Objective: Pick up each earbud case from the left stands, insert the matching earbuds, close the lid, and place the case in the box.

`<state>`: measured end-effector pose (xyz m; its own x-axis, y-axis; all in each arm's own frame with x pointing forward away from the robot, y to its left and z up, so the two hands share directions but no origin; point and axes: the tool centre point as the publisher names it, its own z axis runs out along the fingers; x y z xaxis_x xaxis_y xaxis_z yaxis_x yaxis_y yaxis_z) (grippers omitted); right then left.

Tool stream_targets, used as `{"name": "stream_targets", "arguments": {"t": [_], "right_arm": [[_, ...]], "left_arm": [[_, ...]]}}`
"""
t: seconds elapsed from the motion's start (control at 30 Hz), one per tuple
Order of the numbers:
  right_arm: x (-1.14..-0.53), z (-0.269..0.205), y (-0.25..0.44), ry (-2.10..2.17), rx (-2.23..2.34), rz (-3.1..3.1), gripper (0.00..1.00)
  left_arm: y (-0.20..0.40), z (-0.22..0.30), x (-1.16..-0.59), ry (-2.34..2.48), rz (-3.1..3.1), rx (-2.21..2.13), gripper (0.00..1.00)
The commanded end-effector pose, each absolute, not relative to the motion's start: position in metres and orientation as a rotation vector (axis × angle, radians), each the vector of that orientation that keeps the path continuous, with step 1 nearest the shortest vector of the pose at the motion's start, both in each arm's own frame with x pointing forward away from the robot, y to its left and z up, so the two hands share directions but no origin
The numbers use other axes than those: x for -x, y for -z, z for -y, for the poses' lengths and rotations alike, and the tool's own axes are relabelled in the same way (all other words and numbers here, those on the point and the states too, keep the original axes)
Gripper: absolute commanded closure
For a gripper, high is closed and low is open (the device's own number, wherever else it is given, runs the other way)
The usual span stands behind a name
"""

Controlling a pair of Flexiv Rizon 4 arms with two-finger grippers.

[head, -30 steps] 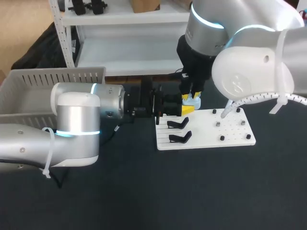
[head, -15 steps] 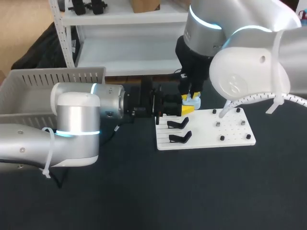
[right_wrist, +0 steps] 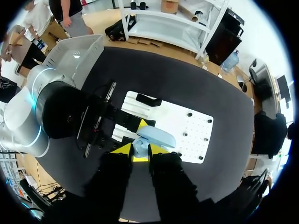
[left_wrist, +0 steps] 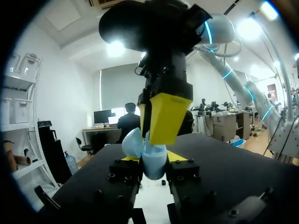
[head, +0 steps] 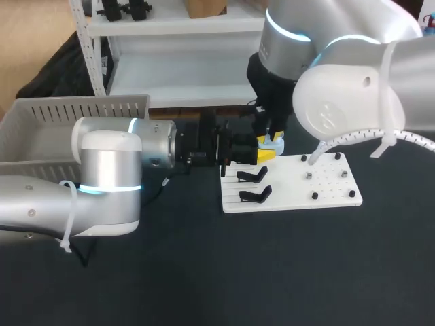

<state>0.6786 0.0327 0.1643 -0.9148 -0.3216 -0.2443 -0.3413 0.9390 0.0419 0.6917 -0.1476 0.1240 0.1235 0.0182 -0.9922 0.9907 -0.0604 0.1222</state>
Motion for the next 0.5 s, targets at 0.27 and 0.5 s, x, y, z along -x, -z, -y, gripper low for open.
{"name": "stream_targets", "arguments": {"t": [0.27, 0.5], "right_arm": [[-0.674, -0.034, -0.178, -0.129, 0.511, -2.837, 0.23], [-0.675, -0.03, -0.196, -0.136, 0.495, -2.798, 0.05]], "left_arm": [[-0.123, 0.148, -0.692, 1.15, -1.101, -1.323, 1.0], [-0.123, 0.148, -0.692, 1.15, -1.101, -1.323, 1.0]]}}
